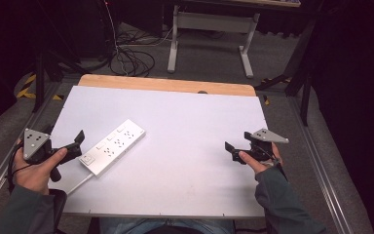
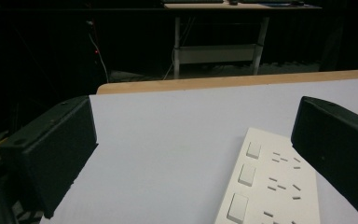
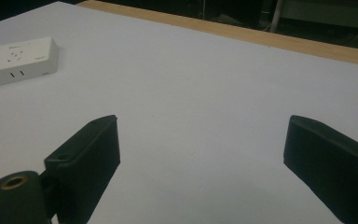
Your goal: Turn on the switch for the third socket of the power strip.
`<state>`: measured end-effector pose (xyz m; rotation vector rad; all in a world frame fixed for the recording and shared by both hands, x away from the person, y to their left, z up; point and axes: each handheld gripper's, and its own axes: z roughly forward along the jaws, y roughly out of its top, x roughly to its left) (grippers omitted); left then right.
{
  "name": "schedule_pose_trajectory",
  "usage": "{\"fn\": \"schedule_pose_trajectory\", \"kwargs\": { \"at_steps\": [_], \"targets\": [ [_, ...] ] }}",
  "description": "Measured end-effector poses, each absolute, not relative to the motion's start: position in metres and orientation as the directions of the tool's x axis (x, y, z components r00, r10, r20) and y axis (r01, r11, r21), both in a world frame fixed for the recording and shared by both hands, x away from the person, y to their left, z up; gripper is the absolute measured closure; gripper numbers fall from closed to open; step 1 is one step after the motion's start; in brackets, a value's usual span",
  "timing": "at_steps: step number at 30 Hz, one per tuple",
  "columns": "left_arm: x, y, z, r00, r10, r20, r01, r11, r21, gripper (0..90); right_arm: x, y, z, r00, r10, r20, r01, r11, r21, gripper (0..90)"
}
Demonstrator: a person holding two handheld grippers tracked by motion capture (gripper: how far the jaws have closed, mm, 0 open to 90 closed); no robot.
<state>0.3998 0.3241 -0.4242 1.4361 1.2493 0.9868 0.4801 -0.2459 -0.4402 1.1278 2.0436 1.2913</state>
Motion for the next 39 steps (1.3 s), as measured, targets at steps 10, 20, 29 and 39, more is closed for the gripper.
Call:
{"fn": "schedule_pose_trajectory", "kwargs": {
  "at_steps": [10,20,29,39],
  "targets": [
    [0.4004,0.3239,-0.4243,0.144,0.989,-0.016,0.218,-0.016,0.976,0.8,0.4802,-0.2457,-0.4402,-0.549,0.835,0.039,0.392,0.216,0.894,11.6],
    [0.4000,0.3235,-0.4235,0.128,0.992,-0.012,0.210,-0.015,0.978,4.4,0.4802,-0.2459,-0.4402,-0.548,0.836,0.039,0.393,0.216,0.894,11.6],
    [0.4010,0.3257,-0.4232,0.096,0.995,-0.019,0.196,0.000,0.981,7.4,0.4811,-0.2460,-0.4407,-0.549,0.835,0.038,0.393,0.218,0.894,12.0],
    [0.4009,0.3277,-0.4218,0.093,0.994,-0.053,0.210,0.032,0.977,11.1,0.4805,-0.2458,-0.4405,-0.547,0.836,0.038,0.395,0.218,0.893,12.1]
  ]
}}
